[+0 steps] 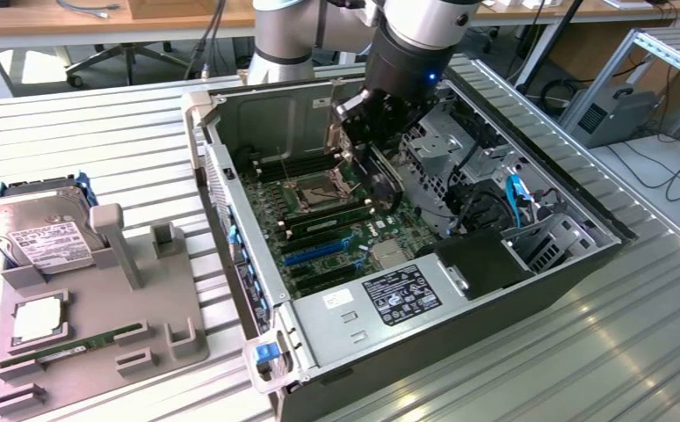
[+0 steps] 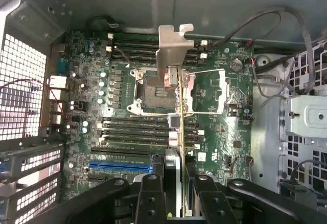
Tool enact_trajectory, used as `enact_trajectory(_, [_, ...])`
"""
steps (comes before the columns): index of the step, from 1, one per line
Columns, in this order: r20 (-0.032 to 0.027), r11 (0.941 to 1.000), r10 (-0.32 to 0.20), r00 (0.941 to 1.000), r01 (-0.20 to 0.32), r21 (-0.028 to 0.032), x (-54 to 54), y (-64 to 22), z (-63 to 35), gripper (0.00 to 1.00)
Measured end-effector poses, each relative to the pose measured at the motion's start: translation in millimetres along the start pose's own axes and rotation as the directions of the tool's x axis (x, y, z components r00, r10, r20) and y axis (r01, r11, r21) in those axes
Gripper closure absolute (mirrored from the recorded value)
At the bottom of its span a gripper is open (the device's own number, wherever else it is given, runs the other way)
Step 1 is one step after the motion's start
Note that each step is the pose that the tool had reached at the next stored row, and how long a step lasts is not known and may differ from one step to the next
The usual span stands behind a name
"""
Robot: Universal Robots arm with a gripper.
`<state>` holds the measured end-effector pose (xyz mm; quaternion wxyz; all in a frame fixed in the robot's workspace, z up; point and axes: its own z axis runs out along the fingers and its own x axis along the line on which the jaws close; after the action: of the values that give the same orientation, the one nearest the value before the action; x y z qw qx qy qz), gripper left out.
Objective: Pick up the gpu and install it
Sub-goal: 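Insert the gpu into the slot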
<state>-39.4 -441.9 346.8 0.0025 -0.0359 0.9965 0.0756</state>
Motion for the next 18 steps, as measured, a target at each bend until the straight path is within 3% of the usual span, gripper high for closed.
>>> enact_trajectory(4, [-0.015,0.9951,-0.099,0.995,0.099,-0.0018,0.0,0.0,0.0,0.73])
enact_trajectory(18, [-0.0207,0.9906,-0.137,0.9903,0.137,-0.0029,0.0,0.0,0.0,0.73])
